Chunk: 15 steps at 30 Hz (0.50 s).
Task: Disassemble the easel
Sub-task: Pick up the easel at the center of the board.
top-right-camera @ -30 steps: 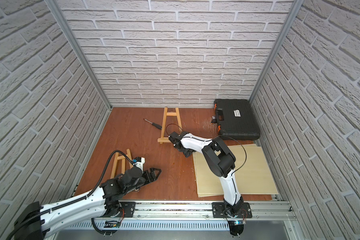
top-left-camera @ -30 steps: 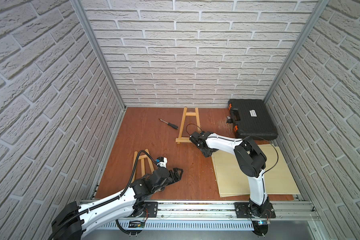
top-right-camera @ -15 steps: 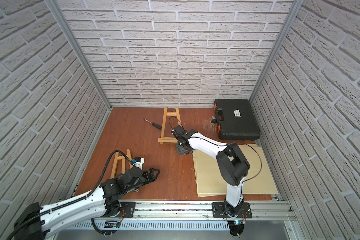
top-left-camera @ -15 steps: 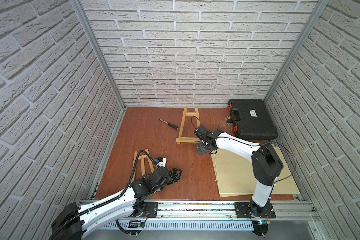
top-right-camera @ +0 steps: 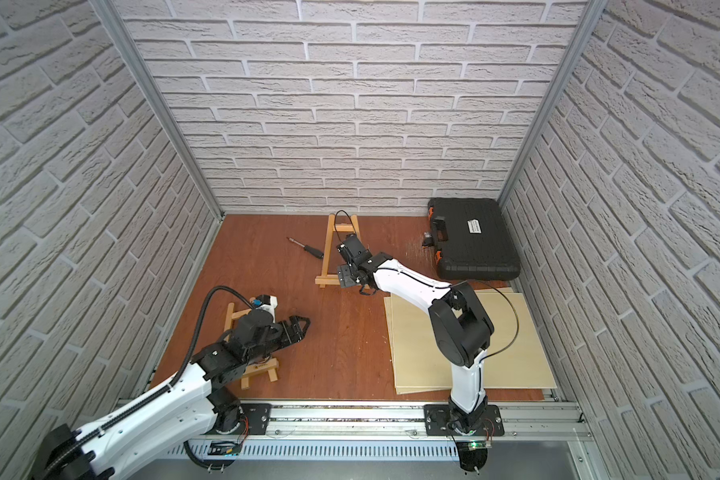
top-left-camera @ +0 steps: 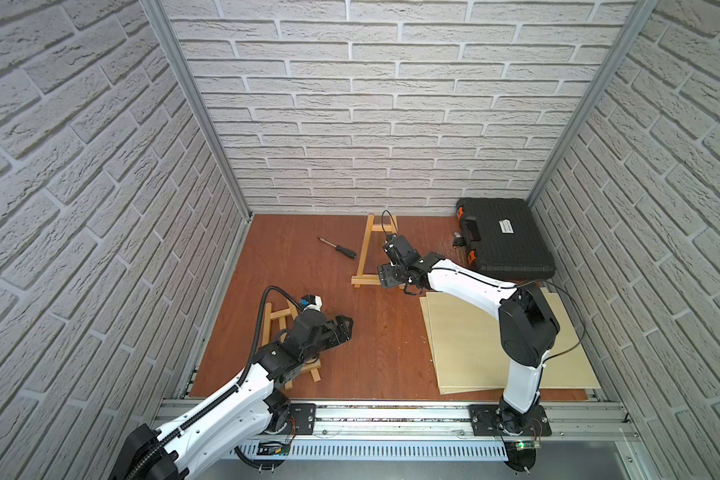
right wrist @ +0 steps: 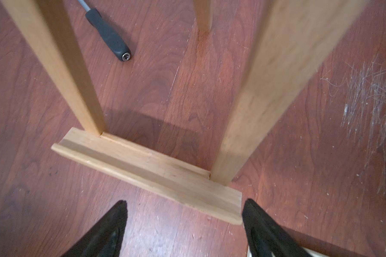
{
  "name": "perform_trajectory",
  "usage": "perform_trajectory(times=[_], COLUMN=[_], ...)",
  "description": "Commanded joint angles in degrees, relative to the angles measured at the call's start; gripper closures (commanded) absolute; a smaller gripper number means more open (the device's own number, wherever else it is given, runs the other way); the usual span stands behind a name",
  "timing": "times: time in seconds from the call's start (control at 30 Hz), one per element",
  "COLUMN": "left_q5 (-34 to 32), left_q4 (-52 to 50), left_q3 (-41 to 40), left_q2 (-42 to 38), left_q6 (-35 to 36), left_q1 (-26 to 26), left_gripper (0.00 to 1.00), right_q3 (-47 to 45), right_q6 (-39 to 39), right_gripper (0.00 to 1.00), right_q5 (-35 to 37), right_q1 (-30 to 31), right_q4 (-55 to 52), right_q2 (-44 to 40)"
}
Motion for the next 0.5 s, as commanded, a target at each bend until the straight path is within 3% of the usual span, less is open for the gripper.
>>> perform_trajectory(times=[0.0,0.2,0.3,0.47], left_q5=[2.82,3.82,4.72,6.37], left_q4=[0.4,2.48,3.29,3.2], left_q3=[2.18,2.5,2.69,3.93], left_q2=[1.52,3.44,4.42,5.74], left_q6=[4.0,4.39,4.86,6.29], left_q1=[1.25,2.12,2.95,5.08], left_gripper=[0.06,0.06,0.06,0.06], right_q3=[2.22,0.83,-0.22,0.04], right_q6=[1.46,2.1,1.22,-0.28], right_gripper=[0.19,0.33,0.35,0.53], right_q5=[3.93,6.0,5.95,5.04], right_q1=[-0.71,-1.57,-1.98,-2.28], right_q4=[3.85,6.27,9.46,12.68], right_q2=[0.98,1.01,1.27,2.72])
